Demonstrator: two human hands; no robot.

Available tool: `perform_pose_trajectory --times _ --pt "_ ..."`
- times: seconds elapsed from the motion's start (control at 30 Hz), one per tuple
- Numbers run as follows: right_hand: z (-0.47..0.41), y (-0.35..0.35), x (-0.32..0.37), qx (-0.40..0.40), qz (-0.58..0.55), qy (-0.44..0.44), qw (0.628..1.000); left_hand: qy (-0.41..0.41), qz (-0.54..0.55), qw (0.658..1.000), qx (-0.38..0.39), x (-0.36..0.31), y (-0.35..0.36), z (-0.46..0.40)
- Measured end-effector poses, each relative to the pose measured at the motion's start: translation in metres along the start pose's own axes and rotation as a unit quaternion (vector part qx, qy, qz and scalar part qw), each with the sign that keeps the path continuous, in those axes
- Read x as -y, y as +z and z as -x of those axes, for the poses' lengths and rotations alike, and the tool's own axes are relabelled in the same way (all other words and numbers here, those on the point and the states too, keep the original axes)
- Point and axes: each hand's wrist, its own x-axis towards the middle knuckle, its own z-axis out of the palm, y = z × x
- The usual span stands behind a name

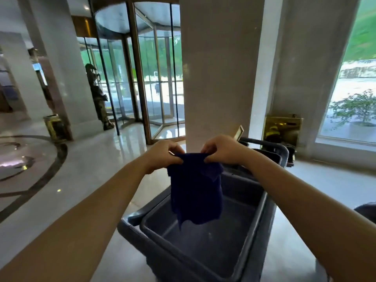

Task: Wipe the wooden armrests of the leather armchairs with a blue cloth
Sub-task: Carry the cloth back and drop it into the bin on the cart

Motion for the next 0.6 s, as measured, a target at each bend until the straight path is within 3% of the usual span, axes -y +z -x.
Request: perform_pose_trajectory --times 0.3,0.6 --pt "-0.029 0.044 -0.051 -0.045 -0.019 0.167 0.985 0.090 0.022 0.984 0.155 0.065 0.027 -0.101" --pt "-0.013 0.136 -0.095 -0.031 -0.055 0.338 0.939 0.087 0.009 0.954 0.285 0.139 0.102 -0.127"
